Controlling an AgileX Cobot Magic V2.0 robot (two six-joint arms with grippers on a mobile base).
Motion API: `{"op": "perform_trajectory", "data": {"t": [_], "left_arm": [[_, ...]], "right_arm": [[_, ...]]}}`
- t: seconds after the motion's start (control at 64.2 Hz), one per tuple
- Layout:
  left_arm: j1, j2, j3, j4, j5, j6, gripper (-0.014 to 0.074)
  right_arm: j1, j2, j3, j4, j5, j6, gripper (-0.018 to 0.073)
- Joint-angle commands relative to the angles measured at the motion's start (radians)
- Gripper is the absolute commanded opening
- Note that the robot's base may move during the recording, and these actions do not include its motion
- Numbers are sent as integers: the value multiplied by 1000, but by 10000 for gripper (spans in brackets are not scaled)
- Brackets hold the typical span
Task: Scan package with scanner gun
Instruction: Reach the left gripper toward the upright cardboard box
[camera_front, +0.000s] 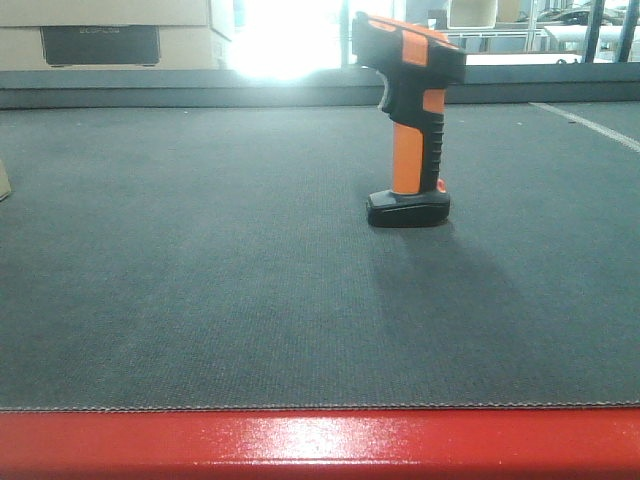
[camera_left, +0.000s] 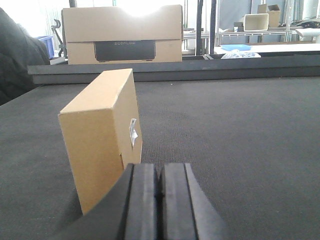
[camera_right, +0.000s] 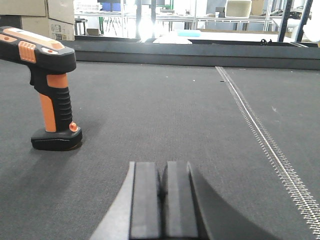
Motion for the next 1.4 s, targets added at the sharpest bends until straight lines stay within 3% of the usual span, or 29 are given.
{"op": "perform_trajectory", "data": {"t": [0.0, 0.53, 0.748, 0.951, 1.075, 1.153, 1.325, 1.387], "left_arm": [[-5, -4, -3, -2, -15, -8, -111], [-5, -4, -3, 25, -35, -2, -111], [-5, -4, -3, 23, -184, -2, -111], [-5, -4, -3, -69, -390, -5, -111], [-5, 9, -220, -83, -147, 0, -95], [-5, 71, -349, -32, -12, 0, -12], [-5, 273, -618, 2, 222, 0, 370], [-5, 348, -685, 2, 278, 0, 468]], "right_arm": [[-6, -3, -1, -5, -19, 0, -160], [-6, -3, -1, -5, -21, 0, -160], [-6, -3, -1, -5, -70, 0, -160], [-6, -3, -1, -5, -70, 0, -160], [-6, -3, -1, -5, -70, 0, -160], [-6, -3, -1, -5, -70, 0, -160], [-6, -3, -1, -5, -70, 0, -160], [-6, -3, -1, -5, -70, 0, -160]]}}
